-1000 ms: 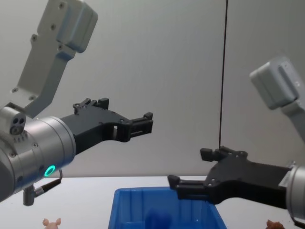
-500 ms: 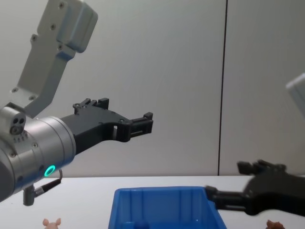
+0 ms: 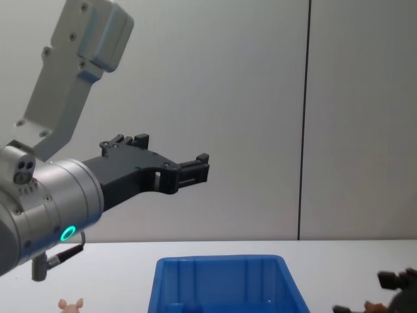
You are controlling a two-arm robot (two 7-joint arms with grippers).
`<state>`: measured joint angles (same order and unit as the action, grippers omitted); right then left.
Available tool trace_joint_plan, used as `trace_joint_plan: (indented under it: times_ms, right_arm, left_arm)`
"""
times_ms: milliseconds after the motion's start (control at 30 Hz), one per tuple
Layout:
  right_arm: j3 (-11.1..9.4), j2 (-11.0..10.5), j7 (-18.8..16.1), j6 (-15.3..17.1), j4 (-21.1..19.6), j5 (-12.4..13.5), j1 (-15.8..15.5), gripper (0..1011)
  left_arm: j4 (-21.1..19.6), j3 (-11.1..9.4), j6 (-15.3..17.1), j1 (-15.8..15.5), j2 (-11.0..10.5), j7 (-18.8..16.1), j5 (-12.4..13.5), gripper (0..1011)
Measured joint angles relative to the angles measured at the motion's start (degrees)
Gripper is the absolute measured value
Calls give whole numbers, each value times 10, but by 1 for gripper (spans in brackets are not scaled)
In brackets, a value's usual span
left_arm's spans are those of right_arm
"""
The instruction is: Pick up the two dolls from the table and place them into the box.
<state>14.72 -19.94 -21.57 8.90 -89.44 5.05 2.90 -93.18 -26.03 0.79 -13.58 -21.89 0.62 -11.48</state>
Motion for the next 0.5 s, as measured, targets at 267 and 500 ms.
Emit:
trace_joint_plan:
  times_ms: [267,500]
  right_arm:
    - [-4,-10,5,26,4,5,-11,1000]
    - [-2,-10,-1,44,19,5,-11,1000]
  left_arm:
    - [0,0,0,0,0,0,0,1001]
    - [0,0,0,0,0,0,0,1001]
